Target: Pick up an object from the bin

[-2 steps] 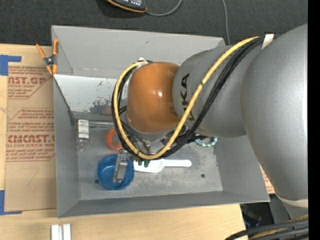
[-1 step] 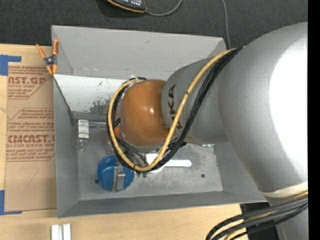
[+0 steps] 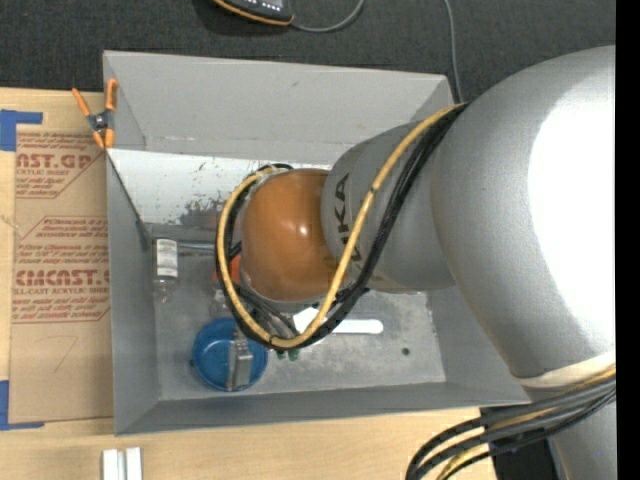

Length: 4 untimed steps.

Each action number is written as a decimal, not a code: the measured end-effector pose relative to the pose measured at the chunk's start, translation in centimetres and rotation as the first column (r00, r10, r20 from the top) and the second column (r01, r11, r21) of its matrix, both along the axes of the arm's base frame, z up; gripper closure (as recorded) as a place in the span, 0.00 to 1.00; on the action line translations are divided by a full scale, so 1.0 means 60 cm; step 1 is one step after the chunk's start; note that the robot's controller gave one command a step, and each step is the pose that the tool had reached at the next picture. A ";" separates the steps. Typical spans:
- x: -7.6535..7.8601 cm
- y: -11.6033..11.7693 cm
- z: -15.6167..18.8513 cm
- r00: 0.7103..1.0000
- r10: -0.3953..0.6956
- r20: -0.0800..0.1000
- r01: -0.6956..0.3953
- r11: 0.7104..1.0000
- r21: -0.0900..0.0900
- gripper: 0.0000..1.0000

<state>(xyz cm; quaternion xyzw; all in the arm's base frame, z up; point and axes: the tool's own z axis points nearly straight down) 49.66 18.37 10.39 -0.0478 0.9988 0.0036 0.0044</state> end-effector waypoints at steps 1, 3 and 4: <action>0.104 -0.002 -0.047 0.999 0.040 0.003 -0.040 0.999 0.000 1.00; 0.102 -0.002 -0.043 0.999 0.043 -0.001 -0.043 0.999 -0.001 1.00; 0.084 -0.045 -0.011 0.951 0.308 0.013 -0.308 0.951 -0.003 1.00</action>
Offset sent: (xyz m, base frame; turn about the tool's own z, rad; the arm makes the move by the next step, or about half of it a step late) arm 0.0000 0.0000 0.0000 0.0000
